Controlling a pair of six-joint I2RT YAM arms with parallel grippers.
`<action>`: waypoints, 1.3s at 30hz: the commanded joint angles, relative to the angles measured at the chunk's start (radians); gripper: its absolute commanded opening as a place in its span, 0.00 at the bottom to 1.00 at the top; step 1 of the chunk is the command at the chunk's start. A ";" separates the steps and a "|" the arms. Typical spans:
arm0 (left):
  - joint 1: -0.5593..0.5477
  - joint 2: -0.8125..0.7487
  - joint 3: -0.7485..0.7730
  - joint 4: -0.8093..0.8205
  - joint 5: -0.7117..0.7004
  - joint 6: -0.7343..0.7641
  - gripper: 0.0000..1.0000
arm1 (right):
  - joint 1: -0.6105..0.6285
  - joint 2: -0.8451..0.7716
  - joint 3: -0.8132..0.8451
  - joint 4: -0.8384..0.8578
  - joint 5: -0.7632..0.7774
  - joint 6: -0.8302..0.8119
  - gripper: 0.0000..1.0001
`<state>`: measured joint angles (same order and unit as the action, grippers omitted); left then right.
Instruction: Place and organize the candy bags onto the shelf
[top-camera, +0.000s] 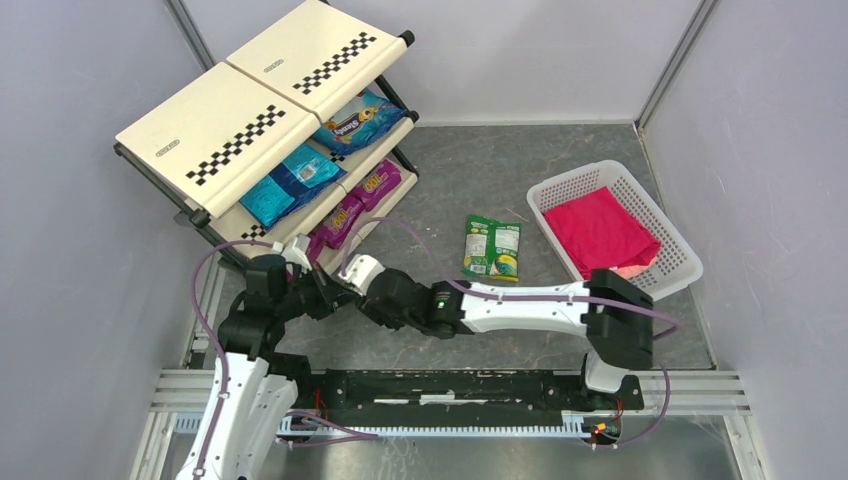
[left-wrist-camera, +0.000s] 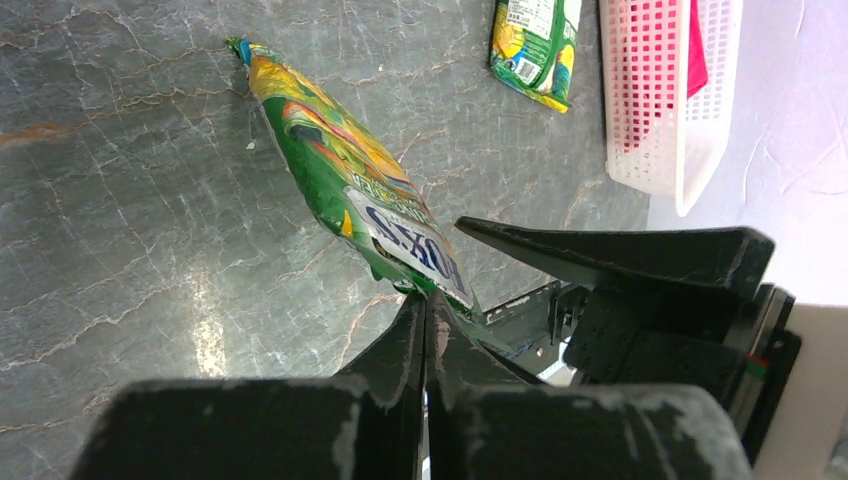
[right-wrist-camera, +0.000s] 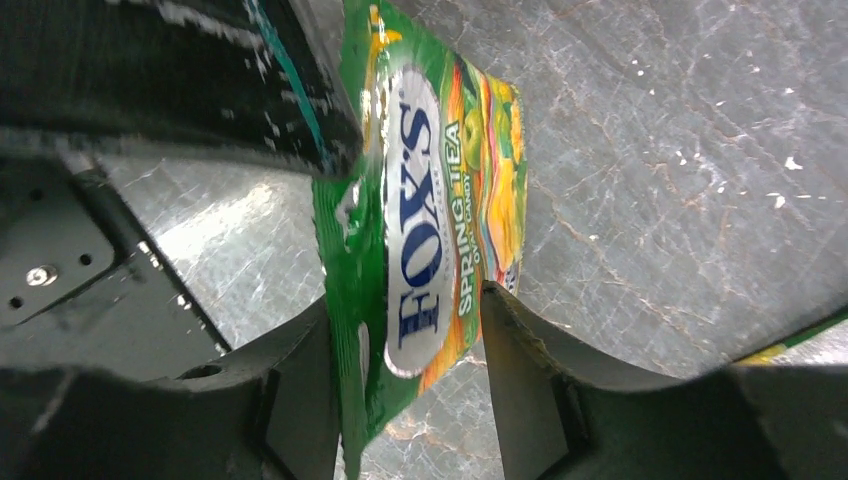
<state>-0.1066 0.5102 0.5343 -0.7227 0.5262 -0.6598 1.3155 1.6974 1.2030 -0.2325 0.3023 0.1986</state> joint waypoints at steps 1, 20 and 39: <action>0.012 -0.007 -0.003 -0.034 0.002 -0.105 0.02 | 0.045 0.091 0.173 -0.175 0.192 0.013 0.55; 0.013 -0.030 0.046 -0.033 -0.016 -0.102 0.02 | 0.085 0.166 0.250 -0.257 0.295 0.036 0.21; 0.013 -0.037 0.172 -0.108 -0.180 0.097 0.72 | -0.204 -0.464 -0.208 0.109 0.103 0.329 0.00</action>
<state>-0.0975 0.4999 0.6998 -0.8448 0.3801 -0.6285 1.1969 1.4391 1.0805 -0.3626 0.4347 0.3794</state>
